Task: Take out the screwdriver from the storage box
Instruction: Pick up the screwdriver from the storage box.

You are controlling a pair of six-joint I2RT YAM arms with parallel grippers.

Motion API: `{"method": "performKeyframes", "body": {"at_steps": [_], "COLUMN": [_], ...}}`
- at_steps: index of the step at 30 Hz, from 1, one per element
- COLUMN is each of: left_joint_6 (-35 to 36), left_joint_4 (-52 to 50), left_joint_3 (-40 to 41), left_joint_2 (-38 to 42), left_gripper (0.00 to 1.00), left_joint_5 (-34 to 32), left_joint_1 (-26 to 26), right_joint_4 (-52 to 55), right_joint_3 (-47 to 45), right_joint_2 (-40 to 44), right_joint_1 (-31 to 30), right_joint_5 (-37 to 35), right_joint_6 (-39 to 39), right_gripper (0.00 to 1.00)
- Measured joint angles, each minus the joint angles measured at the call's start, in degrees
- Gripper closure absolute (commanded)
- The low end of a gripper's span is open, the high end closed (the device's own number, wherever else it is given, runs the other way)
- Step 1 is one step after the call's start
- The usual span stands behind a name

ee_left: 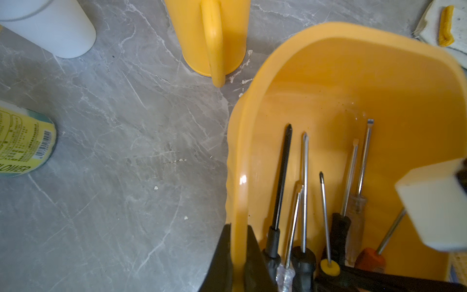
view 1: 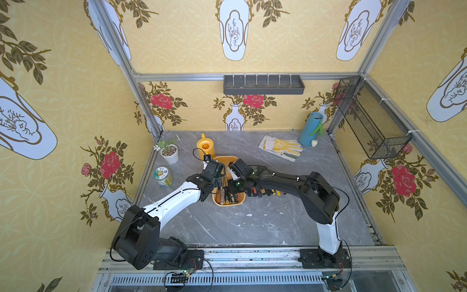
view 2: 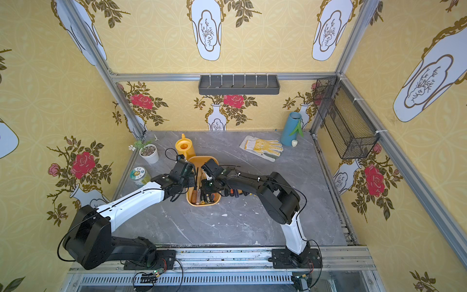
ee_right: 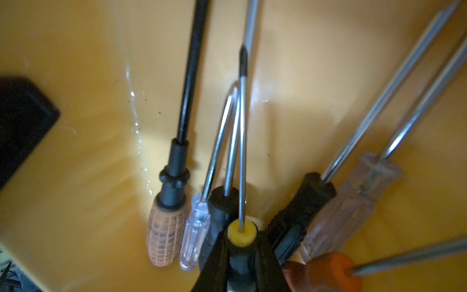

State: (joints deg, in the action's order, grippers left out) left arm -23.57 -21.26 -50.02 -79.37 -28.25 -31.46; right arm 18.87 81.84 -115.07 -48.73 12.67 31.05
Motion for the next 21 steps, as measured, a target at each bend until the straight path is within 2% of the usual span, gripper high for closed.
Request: {"method": "performKeyframes", "body": {"at_steps": [11, 21], "left_joint_6": [-0.07, -0.26], "left_joint_4": [0.0, 0.0], "left_joint_3": [-0.02, -0.09], "left_joint_2": [-0.37, -0.7], "left_gripper": [1.0, 1.0], "left_joint_5": [-0.22, -0.33], "left_joint_1": [-0.02, 0.0], "right_joint_4": [-1.57, 0.52], "right_joint_3": [-1.7, -5.44], "right_joint_2": [5.31, 14.03], "right_joint_1": [0.83, 9.55], "right_joint_5": [-0.42, -1.84], "right_joint_6": [-0.68, -3.04], "right_gripper": [1.0, 1.0]}}
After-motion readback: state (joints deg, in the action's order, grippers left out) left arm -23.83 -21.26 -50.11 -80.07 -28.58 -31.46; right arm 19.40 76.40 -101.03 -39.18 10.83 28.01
